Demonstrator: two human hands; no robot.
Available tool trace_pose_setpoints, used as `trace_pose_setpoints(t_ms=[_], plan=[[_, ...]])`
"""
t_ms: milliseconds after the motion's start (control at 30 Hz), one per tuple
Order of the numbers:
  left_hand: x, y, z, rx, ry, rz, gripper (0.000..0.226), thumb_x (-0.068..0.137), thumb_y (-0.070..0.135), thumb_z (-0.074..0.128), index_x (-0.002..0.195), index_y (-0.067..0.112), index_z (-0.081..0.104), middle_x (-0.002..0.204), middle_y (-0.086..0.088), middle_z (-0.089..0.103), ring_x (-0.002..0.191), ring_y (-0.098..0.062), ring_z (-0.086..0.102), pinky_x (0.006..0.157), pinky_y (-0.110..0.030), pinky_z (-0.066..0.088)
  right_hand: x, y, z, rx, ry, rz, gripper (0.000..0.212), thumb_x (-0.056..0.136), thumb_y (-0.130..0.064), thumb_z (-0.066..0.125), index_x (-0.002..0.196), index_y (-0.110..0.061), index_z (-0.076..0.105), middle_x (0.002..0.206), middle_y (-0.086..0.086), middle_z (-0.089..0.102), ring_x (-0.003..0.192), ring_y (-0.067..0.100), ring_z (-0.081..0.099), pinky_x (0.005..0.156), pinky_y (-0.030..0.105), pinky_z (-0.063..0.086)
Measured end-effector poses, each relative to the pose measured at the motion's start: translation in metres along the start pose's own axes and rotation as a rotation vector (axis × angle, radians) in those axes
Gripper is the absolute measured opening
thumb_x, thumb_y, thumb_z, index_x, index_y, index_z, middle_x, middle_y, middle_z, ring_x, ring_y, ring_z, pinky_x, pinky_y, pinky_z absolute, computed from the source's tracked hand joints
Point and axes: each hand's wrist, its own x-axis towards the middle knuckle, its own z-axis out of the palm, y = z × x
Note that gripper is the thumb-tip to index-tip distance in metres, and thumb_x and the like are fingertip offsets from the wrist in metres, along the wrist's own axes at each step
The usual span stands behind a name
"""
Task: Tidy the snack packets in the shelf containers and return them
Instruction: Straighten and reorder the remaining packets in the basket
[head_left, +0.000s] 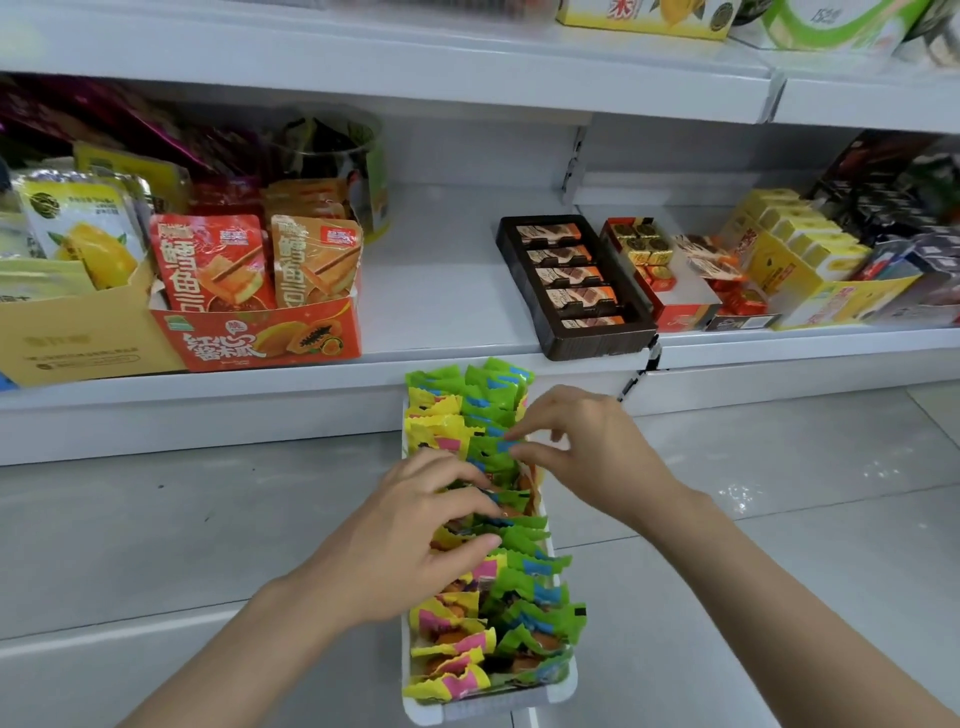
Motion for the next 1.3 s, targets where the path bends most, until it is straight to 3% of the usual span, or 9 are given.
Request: trace_pose_setpoints(t_ms=[167, 367, 567, 667, 767, 867, 1033, 1167, 1300], plan=[[0.003, -0.001, -0.003, 0.027, -0.027, 0.011, 0.039, 0.092, 0.063, 0.045, 0.112, 0.041, 0.070, 0.123, 0.022, 0.056, 0.125, 0.001, 0.041, 0.107, -0.037, 0.040, 0.001, -0.002, 0.018, -0.070, -0.010, 0.066, 0.021, 0.079, -0.034, 0.082, 0.096, -0.023, 0.078, 0.106, -0.004, 0.051, 0.101, 0.014, 0.056, 0.084, 0.028, 0.044], [0.004, 0.000, -0.003, -0.014, 0.010, 0.011, 0.036, 0.090, 0.061, 0.052, 0.109, 0.037, 0.072, 0.119, 0.023, 0.061, 0.123, -0.001, 0.046, 0.105, -0.038, 0.042, 0.005, -0.009, 0.022, -0.021, -0.019, 0.113, 0.029, 0.068, -0.037, 0.088, 0.089, -0.021, 0.077, 0.107, -0.001, 0.051, 0.105, 0.018, 0.055, 0.090, 0.036, 0.046], [0.007, 0.001, -0.003, -0.058, 0.050, 0.003, 0.034, 0.090, 0.059, 0.055, 0.109, 0.037, 0.072, 0.113, 0.027, 0.064, 0.119, 0.001, 0.050, 0.103, -0.036, 0.044, 0.001, -0.011, 0.019, -0.103, -0.034, 0.065, 0.017, 0.077, -0.032, 0.082, 0.084, -0.018, 0.075, 0.120, -0.002, 0.052, 0.118, 0.019, 0.047, 0.098, 0.040, 0.040], [0.005, 0.001, -0.003, -0.051, 0.052, 0.013, 0.034, 0.091, 0.058, 0.054, 0.111, 0.036, 0.072, 0.113, 0.027, 0.064, 0.118, 0.002, 0.051, 0.103, -0.036, 0.044, 0.000, -0.012, 0.008, 0.027, 0.088, -0.046, 0.011, 0.084, -0.024, 0.077, 0.084, -0.015, 0.071, 0.134, -0.001, 0.058, 0.129, 0.017, 0.048, 0.105, 0.036, 0.039], [0.005, 0.003, -0.003, -0.051, 0.063, 0.006, 0.035, 0.091, 0.057, 0.054, 0.111, 0.035, 0.072, 0.113, 0.026, 0.065, 0.119, 0.003, 0.051, 0.104, -0.036, 0.043, 0.003, -0.020, -0.011, 0.418, 0.087, 0.039, 0.011, 0.096, -0.023, 0.064, 0.089, -0.020, 0.056, 0.101, 0.003, 0.073, 0.100, 0.022, 0.069, 0.090, 0.047, 0.053], [0.004, 0.006, -0.004, -0.059, 0.051, -0.007, 0.032, 0.090, 0.053, 0.059, 0.109, 0.032, 0.073, 0.112, 0.024, 0.066, 0.121, 0.002, 0.050, 0.105, -0.037, 0.041, 0.010, -0.023, -0.023, 0.593, 0.159, 0.094, 0.015, 0.097, -0.020, 0.061, 0.087, -0.024, 0.051, 0.078, 0.005, 0.072, 0.078, 0.029, 0.072, 0.070, 0.056, 0.059], [0.009, 0.009, -0.010, -0.076, 0.034, -0.030, 0.021, 0.095, 0.041, 0.061, 0.109, 0.030, 0.072, 0.107, 0.024, 0.064, 0.112, 0.006, 0.051, 0.101, -0.026, 0.040, 0.016, -0.017, -0.047, 0.721, 0.341, 0.091, 0.016, 0.097, -0.013, 0.061, 0.087, -0.020, 0.051, 0.071, 0.002, 0.075, 0.069, 0.015, 0.074, 0.052, 0.033, 0.059], [0.014, 0.010, -0.011, -0.037, 0.005, -0.039, 0.016, 0.098, 0.038, 0.057, 0.106, 0.030, 0.069, 0.102, 0.023, 0.064, 0.102, 0.006, 0.053, 0.092, -0.014, 0.037, 0.020, -0.007, -0.065, 0.745, 0.459, 0.142, 0.014, 0.098, -0.012, 0.060, 0.088, -0.016, 0.051, 0.069, -0.002, 0.075, 0.064, 0.010, 0.073, 0.048, 0.026, 0.056], [0.019, 0.011, -0.015, -0.133, -0.015, -0.133, 0.013, 0.096, 0.045, 0.054, 0.107, 0.037, 0.054, 0.103, 0.028, 0.063, 0.094, 0.000, 0.060, 0.078, -0.015, 0.044, 0.018, 0.008, -0.082, 0.766, 0.591, 0.220, 0.016, 0.098, -0.016, 0.061, 0.085, -0.020, 0.052, 0.065, -0.005, 0.073, 0.056, 0.008, 0.068, 0.047, 0.025, 0.055]])
